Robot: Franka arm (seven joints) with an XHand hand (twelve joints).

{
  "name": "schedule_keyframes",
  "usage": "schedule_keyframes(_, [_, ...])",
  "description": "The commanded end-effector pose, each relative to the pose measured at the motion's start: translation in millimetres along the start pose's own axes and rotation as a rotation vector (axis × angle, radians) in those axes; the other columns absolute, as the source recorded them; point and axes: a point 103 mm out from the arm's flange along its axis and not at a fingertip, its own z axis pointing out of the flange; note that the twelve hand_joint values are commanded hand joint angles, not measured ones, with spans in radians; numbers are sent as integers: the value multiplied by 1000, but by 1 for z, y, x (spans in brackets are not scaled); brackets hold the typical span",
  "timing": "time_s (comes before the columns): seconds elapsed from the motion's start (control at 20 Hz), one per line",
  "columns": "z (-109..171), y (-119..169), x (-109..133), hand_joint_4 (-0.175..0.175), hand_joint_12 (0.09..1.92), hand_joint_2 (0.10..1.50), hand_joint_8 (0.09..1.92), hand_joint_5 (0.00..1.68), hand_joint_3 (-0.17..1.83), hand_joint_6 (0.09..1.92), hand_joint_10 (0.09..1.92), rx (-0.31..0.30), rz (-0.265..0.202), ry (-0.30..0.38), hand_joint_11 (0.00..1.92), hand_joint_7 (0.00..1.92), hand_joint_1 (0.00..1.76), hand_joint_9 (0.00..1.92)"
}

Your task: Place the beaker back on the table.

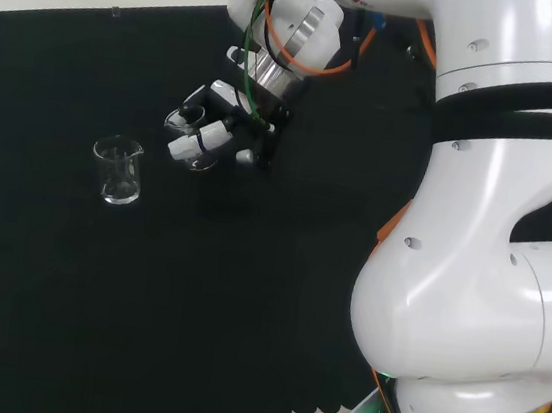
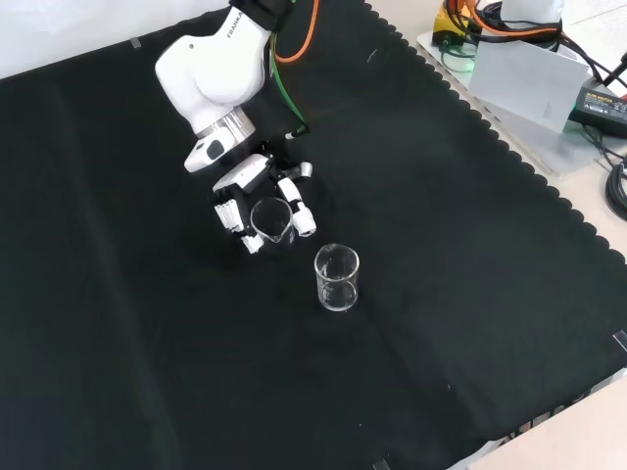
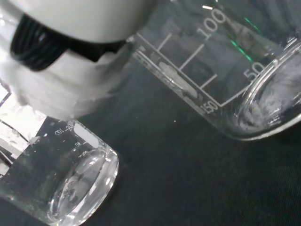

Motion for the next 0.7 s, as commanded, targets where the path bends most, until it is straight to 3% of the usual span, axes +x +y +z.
schedule_keyframes(0.05, [0,-2,-2,-104,766,584,569,1348,739,576,462,-36,2,-15,1350,1633,1202,1512])
schedule_keyframes(0.35, [3,-2,-2,-108,763,583,520,1360,733,549,423,-40,-1,-7,1349,1632,1204,1506])
schedule_keyframes(0.7, [8,-5,2,26,983,830,338,1180,384,734,261,-50,-8,-30,940,1365,1136,1276])
